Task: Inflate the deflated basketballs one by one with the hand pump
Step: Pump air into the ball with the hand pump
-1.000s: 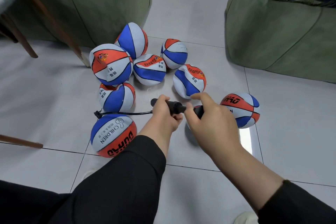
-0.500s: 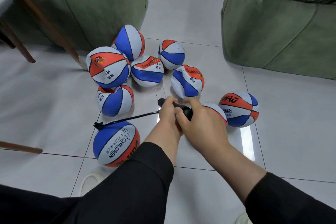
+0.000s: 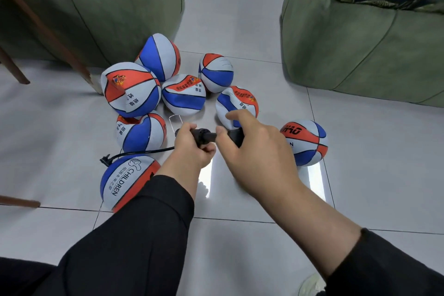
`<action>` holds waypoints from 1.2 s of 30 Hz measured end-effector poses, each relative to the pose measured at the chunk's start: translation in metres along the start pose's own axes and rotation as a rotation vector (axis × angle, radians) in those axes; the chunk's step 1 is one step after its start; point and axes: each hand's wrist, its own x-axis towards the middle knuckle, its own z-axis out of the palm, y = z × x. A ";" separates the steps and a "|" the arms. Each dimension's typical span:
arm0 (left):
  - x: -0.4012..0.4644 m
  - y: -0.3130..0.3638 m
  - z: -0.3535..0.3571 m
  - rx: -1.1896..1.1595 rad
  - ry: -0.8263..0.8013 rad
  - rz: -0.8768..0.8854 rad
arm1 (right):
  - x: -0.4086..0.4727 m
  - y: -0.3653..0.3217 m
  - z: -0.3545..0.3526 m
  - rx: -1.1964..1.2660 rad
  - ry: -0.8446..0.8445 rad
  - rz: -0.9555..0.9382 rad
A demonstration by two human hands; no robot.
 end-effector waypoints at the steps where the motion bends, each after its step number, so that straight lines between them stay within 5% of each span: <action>1: 0.000 -0.003 0.002 0.039 -0.017 -0.006 | 0.001 0.003 0.001 -0.011 -0.011 0.012; 14: -0.046 -0.048 0.012 0.311 -0.183 -0.073 | 0.007 0.029 0.039 -0.106 -0.067 0.069; 18: -0.046 -0.031 0.020 0.316 -0.228 0.028 | 0.008 0.019 0.031 -0.099 -0.070 0.004; 25: -0.014 0.011 0.010 0.090 -0.119 0.077 | -0.002 -0.013 -0.015 0.015 0.033 -0.088; 36: -0.038 -0.011 0.020 0.141 -0.060 0.015 | 0.000 0.009 0.007 -0.028 0.007 0.014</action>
